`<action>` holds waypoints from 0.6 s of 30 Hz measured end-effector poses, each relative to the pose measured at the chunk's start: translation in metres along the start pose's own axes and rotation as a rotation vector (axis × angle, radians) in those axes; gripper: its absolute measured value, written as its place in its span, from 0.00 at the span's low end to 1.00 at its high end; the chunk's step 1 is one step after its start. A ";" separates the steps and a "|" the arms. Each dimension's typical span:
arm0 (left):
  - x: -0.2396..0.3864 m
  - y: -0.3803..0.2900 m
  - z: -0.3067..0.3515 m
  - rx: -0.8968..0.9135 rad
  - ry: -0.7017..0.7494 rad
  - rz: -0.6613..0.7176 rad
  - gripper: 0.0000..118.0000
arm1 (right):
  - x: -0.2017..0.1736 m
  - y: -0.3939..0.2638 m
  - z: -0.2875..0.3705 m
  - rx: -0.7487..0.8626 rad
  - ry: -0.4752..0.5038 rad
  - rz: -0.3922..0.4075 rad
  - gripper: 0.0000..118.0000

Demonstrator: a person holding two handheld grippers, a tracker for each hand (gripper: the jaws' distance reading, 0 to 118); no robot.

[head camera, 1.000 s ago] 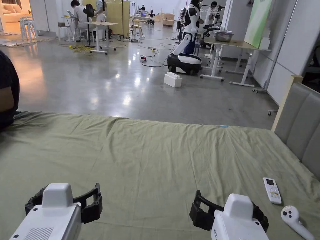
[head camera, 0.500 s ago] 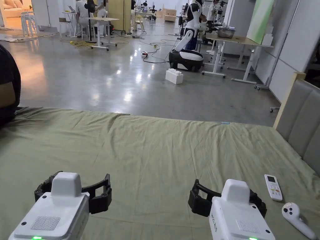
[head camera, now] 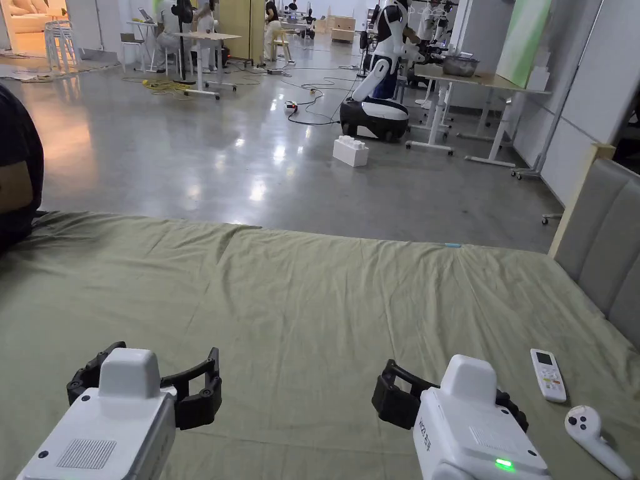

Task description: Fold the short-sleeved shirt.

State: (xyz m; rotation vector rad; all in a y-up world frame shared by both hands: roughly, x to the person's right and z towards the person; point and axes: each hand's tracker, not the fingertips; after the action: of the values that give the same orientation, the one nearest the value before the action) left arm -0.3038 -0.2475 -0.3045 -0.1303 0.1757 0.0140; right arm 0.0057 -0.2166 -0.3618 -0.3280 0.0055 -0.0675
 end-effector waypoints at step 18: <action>0.001 0.000 0.001 -0.036 -0.002 0.013 0.90 | 0.008 -0.006 -0.012 -0.066 -0.023 0.019 1.00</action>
State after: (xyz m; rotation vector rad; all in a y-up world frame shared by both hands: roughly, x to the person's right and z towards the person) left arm -0.3031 -0.2471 -0.3041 -0.1651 0.1748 0.0300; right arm 0.0131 -0.2271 -0.3708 -0.3946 -0.0116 -0.0447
